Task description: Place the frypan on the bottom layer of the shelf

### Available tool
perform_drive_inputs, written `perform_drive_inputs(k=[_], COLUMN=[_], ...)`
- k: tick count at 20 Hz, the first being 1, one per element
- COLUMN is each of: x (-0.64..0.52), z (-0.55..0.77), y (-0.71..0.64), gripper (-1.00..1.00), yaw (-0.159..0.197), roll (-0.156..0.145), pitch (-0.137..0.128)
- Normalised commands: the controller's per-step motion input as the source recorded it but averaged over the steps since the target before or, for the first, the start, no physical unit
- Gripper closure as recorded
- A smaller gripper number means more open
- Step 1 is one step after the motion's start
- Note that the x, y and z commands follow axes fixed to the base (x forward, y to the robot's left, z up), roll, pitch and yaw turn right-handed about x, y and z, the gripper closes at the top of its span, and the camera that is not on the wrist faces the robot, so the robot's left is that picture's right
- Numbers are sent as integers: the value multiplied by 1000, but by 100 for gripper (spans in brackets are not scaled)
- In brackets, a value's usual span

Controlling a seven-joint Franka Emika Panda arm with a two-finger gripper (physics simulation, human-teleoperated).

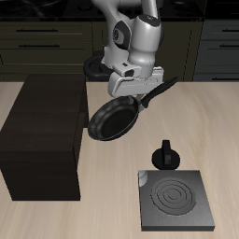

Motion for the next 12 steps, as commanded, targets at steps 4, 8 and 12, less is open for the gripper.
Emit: perform_drive_inputs(k=[4,8,12], x=[146,214,98], z=[-41,-66,-4], y=[-72,-129,-75], gripper=[100,100,100], yaw=[5,25,-1], roll=[-19,-43,-17], pitch=[-2,-3,-3])
